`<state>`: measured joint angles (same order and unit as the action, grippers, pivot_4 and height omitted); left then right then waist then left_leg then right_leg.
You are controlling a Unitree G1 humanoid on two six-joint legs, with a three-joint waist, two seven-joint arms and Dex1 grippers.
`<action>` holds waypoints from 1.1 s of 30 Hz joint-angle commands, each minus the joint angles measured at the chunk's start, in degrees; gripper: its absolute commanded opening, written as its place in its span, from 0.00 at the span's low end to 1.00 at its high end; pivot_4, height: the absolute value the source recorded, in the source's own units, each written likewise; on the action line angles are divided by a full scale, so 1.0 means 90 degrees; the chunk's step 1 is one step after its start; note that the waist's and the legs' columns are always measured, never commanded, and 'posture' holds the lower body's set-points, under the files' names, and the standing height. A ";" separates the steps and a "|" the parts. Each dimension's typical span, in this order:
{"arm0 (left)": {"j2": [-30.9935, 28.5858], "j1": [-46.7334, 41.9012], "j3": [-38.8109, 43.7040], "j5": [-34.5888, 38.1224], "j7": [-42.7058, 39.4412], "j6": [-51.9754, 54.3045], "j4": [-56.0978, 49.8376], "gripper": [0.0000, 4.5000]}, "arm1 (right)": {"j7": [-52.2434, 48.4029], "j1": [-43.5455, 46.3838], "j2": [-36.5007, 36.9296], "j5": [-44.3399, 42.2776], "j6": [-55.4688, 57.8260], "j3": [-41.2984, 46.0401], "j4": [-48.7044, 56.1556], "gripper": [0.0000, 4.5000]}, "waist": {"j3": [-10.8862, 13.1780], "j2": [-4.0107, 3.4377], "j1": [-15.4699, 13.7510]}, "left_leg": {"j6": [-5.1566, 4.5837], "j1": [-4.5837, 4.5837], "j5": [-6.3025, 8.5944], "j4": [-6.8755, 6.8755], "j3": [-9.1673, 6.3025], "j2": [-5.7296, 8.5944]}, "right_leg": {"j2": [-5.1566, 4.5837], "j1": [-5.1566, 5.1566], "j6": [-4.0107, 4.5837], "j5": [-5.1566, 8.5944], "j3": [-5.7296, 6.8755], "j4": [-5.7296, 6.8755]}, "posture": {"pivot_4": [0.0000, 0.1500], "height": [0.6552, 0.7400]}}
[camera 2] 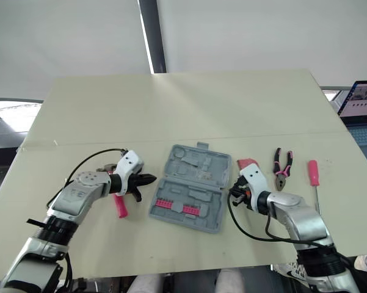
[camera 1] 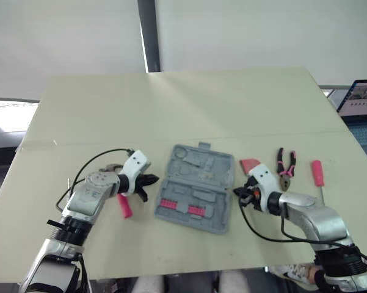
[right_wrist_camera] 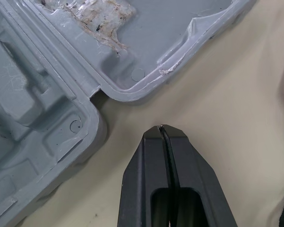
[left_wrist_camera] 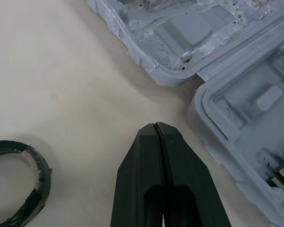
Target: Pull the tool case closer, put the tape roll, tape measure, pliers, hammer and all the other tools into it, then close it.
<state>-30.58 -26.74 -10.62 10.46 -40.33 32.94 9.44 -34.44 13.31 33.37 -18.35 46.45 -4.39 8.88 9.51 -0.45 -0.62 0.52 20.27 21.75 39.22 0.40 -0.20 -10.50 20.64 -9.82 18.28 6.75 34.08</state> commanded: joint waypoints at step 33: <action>0.0375 0.0121 -0.0305 -0.0570 -0.0528 0.0130 -0.0477 0.01 | -0.0514 0.0193 -0.0126 0.0242 -0.0224 -0.0533 0.0133 0.01 | -0.0001 0.0000 0.0095 | -0.0001 -0.0001 0.0000 -0.0001 -0.0003 0.0000 | -0.0002 0.0000 0.0000 0.0000 0.0010 0.0003 | 1.00 0.97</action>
<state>-27.35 -26.75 -12.23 4.43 -43.75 32.86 7.95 -36.93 15.28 32.10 -15.26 44.97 -8.32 8.57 9.51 -0.46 0.24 0.51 20.24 21.75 39.22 0.37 -0.20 -10.53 20.63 -9.82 18.28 6.85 34.12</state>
